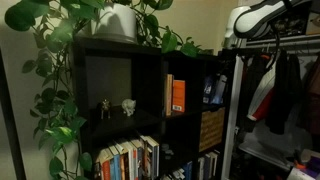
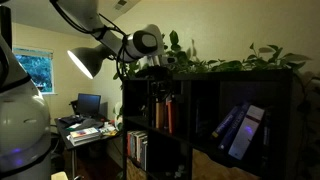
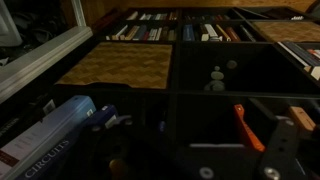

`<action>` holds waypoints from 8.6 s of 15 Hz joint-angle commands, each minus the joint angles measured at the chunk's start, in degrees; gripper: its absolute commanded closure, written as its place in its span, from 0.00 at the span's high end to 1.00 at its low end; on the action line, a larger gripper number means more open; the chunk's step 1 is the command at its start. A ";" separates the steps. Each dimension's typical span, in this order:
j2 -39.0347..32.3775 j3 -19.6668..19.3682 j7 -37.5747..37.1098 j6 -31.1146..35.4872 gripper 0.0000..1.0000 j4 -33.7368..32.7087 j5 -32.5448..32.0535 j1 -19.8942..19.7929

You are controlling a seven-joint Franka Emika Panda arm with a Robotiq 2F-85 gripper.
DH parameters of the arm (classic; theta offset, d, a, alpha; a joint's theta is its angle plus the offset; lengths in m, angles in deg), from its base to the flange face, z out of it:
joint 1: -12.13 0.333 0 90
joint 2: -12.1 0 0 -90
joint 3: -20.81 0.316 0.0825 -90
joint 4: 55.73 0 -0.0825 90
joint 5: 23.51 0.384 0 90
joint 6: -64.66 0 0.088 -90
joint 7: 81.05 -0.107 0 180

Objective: Move the orange book to the top left shelf

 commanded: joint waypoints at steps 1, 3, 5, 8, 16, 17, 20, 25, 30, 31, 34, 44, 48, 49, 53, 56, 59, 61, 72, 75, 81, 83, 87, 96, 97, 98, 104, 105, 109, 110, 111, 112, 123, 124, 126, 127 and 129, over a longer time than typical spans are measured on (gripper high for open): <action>-0.01 -0.37 -0.10 -0.21 1.00 -0.14 -0.17 0.40; -0.01 -0.37 -0.10 -0.21 1.00 -0.14 -0.17 0.39; -0.01 -0.37 -0.10 -0.20 1.00 -0.14 -0.17 0.40; -0.90 -0.46 0.86 2.50 1.00 0.68 -0.44 0.70; -10.37 0.74 3.36 20.28 1.00 2.98 0.16 3.38; -11.97 0.91 3.61 22.48 1.00 2.86 0.43 3.90; -15.71 1.58 3.57 26.76 1.00 2.52 0.36 4.87; -16.59 1.64 3.00 25.84 1.00 2.11 0.17 4.86; -18.68 1.90 2.70 29.14 1.00 1.40 -0.24 4.97; -19.32 1.90 3.19 29.98 1.00 1.02 0.42 5.25; -21.12 1.95 3.62 33.60 1.00 -0.30 0.21 5.48; -27.80 3.21 8.34 42.09 1.00 -6.08 7.49 6.80; -30.53 4.26 11.63 44.69 1.00 -8.17 8.86 6.44; -31.29 4.36 12.26 45.24 1.00 -8.51 8.60 6.31; -34.04 4.59 15.66 48.38 1.00 -10.61 7.30 6.04; -34.91 4.57 17.22 49.02 0.73 -11.36 7.35 6.04; -33.93 4.63 18.61 49.37 0.53 -10.28 7.51 5.81; -33.55 4.80 19.63 49.93 0.39 -9.78 7.70 5.58; -28.18 9.37 23.79 46.39 0.08 -5.43 14.69 2.52; -25.22 7.85 22.16 46.14 0.08 -2.30 13.92 2.93; -16.38 2.62 16.60 44.04 0.08 6.32 7.64 3.93; -12.92 3.78 13.11 42.42 0.08 8.91 4.34 1.49; -7.09 5.33 8.50 39.60 0.08 13.05 2.64 -0.27; -9.86 2.62 9.17 39.54 0.21 12.29 3.36 2.85; -9.86 2.62 9.17 39.54 0.21 12.29 3.36 2.87; -9.86 2.63 9.18 39.54 0.21 12.29 3.36 2.89; -4.58 0.46 9.98 39.06 0.07 16.53 5.17 3.40; -3.40 -0.91 10.98 38.89 0.07 17.44 6.88 4.59; 3.58 -5.48 12.87 37.03 0.07 22.05 10.28 6.65; 5.64 -6.24 13.00 36.32 0.07 23.19 10.28 6.45; 7.46 -7.13 13.29 35.49 0.07 24.02 10.37 6.46; 6.29 -7.79 13.23 33.36 0.07 20.60 10.14 5.97; 11.99 -13.58 14.03 29.48 0.07 20.05 9.68 0.94; 11.60 -14.19 14.33 30.14 0.07 20.05 9.86 1.02; 10.61 -15.31 15.02 31.55 0.07 20.07 10.09 1.48; 10.14 -15.87 15.57 32.31 0.07 20.07 10.21 1.89; 9.21 -16.75 16.53 34.25 0.07 20.04 10.58 2.67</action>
